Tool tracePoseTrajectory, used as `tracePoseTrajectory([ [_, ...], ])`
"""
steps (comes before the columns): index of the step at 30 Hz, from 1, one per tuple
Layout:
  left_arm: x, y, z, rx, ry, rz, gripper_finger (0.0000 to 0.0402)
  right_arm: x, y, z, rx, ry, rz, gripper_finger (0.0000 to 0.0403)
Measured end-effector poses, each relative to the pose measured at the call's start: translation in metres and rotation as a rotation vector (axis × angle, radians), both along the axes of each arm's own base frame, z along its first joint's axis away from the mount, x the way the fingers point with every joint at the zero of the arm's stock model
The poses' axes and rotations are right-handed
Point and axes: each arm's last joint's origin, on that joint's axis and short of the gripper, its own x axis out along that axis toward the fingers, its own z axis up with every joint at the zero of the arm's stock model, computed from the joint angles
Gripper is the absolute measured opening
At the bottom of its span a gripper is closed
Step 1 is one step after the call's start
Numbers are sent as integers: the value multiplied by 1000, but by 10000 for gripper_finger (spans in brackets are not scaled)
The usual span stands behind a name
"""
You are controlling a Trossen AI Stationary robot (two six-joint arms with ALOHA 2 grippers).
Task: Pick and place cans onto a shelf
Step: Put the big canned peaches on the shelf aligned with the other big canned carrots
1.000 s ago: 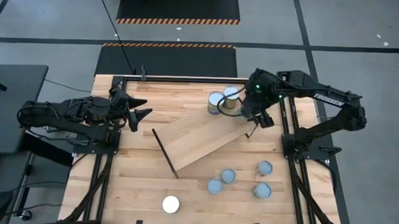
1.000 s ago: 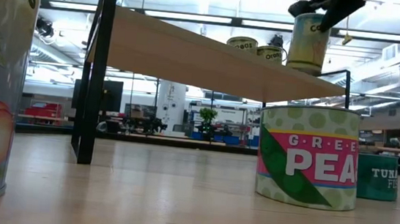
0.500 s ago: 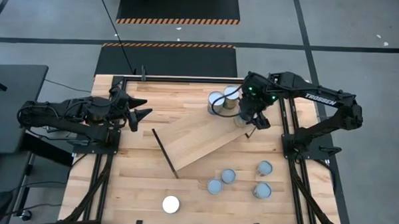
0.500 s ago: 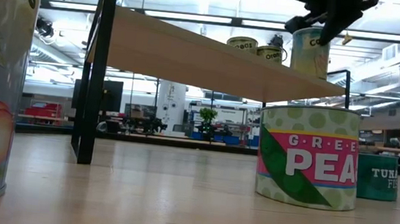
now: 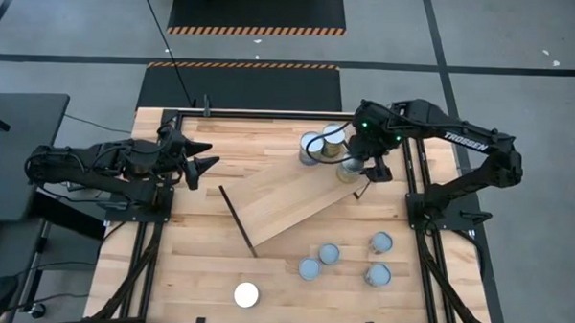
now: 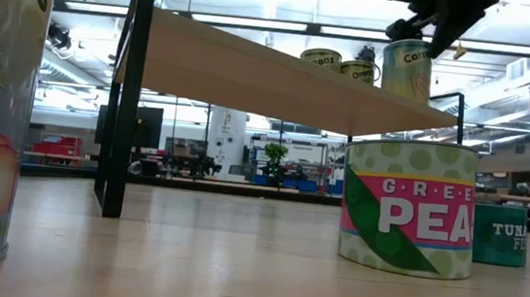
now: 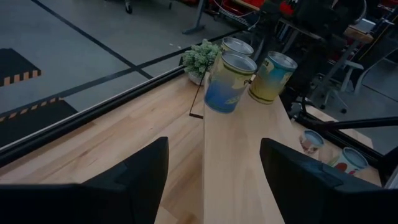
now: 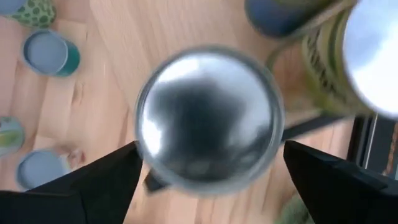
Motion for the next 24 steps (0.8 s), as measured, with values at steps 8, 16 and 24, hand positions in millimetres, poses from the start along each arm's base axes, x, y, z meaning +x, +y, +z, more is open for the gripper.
tracePoseTrajectory([
  [8,0,0,0,-1,0,0,259,-12,24,25,18,68,-160,398],
  [16,1,-2,0,-30,4,-89,259,-1,81,37,74,-41,-206,397],
  [24,3,-11,0,-47,21,-385,259,25,145,21,145,-66,-262,397],
])
